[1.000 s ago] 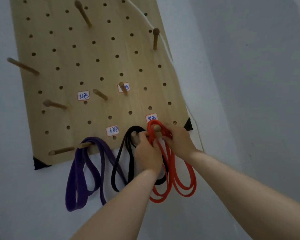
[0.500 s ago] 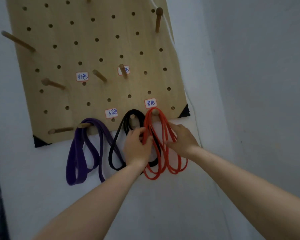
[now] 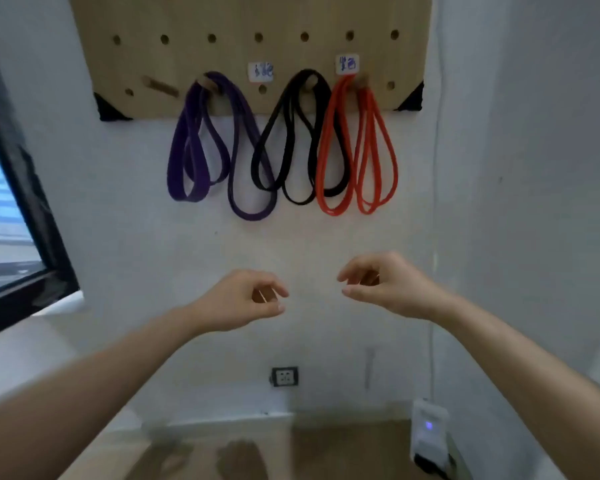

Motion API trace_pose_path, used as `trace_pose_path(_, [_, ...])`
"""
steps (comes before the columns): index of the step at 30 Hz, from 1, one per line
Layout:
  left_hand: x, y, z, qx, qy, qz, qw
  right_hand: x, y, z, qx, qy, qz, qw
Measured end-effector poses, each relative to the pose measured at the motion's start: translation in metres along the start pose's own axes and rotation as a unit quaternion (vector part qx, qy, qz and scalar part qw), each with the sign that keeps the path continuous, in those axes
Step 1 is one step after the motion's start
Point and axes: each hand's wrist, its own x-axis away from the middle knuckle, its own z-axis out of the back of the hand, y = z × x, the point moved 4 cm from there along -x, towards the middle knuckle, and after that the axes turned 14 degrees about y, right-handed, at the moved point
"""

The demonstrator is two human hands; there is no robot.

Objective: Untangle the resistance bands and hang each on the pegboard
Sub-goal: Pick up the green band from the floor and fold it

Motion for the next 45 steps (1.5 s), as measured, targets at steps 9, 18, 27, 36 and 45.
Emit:
trace_pose_path(9, [0.179, -0.112, -0.125, 0.060, -0.077, 0.165, 0.982, 0.113, 0.058, -0.161, 0.067, -0.238, -0.062, 0.967])
trace_pose_path(18, [0.343, -0.175, -0.267, 0.051, -0.182, 0.279, 0.942, 0.260, 0.137, -0.322, 0.110, -0.442, -0.115, 0.883])
trace_pose_path(27, [0.444, -0.222, -0.334, -0.085, -0.194, 0.354, 0.911, 0.404, 0.181, -0.400, 0.114, -0.467, -0.231, 0.846])
trace_pose_path(36, [0.455, -0.239, -0.339, -0.055, -0.144, 0.413, 0.898, 0.421, 0.180, -0.403, 0.069, -0.460, -0.277, 0.841])
trace_pose_path(45, [0.404, -0.234, -0.256, 0.191, -0.064, 0.499, 0.843, 0.310, 0.132, -0.351, 0.003, -0.409, -0.262, 0.874])
